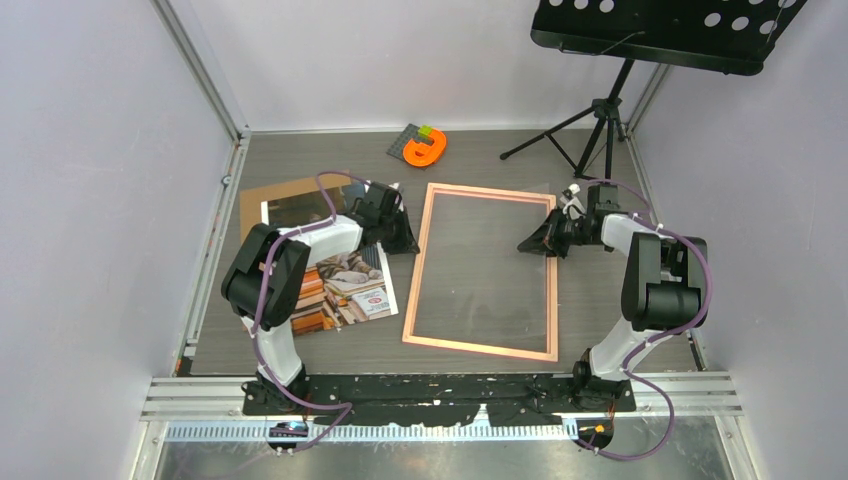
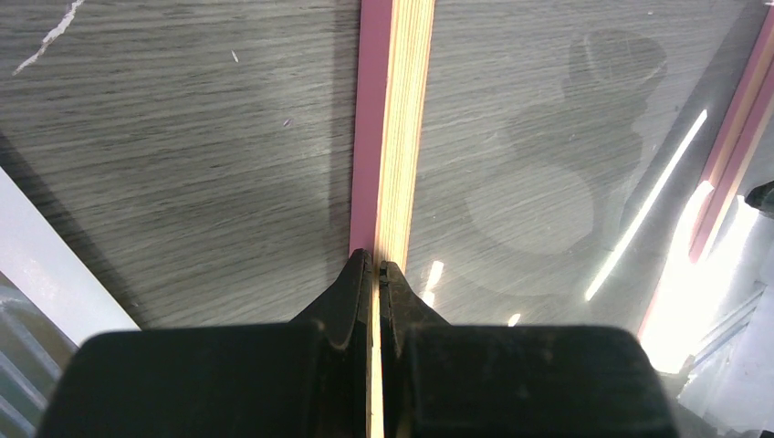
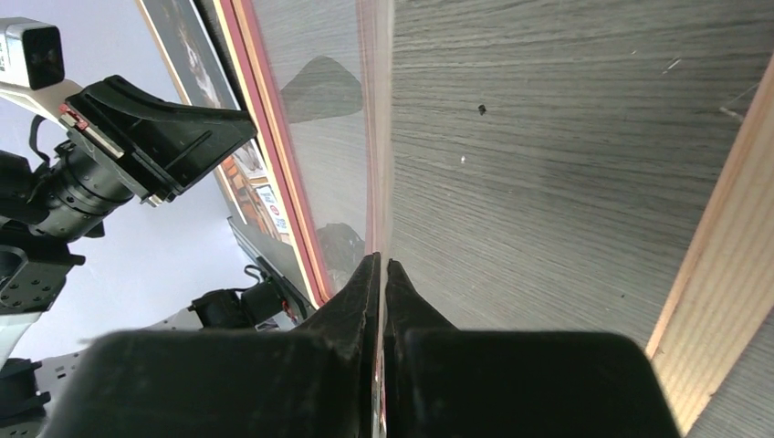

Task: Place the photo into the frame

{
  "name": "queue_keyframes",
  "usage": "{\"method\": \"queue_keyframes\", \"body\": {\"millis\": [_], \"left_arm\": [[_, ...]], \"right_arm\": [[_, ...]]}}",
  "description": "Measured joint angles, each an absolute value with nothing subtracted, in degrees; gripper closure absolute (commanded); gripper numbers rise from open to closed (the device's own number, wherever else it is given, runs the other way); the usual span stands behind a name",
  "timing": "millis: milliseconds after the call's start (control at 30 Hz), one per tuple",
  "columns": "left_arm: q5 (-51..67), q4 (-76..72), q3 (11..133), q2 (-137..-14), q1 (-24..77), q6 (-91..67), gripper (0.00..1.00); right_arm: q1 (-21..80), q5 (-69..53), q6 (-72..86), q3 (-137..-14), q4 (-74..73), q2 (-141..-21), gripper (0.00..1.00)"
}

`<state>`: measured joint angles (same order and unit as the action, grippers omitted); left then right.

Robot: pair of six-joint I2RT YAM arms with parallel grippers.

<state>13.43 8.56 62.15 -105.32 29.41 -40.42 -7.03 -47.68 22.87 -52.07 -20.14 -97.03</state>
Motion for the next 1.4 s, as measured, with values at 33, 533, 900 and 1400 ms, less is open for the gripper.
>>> {"method": "queue_keyframes", "body": {"millis": [33,533,900,1400], "left_arm": [[13.41,8.56,62.15,-105.3,29.43,-40.27,1.0],[12.99,8.56,62.15,-105.19,29.61,-39.86,1.0],[12.82,8.56,62.13,-105.14,29.69,-39.38,1.0],[12.51,8.51,62.13,-105.03,29.91,-38.52,1.0]], "right_arm": [[-7.03,-47.92,23.22,-52.12,-20.14,-97.03,0.94],[-7.42,-50.96,26.98,-52.49,-19.75,-96.99,0.94],[-8.03,-54.81,27.88,-53.32,-19.33,-95.55,0.94],[-8.16,-56.99,28.25,-53.39,-18.55,-95.55,0.94]]}}
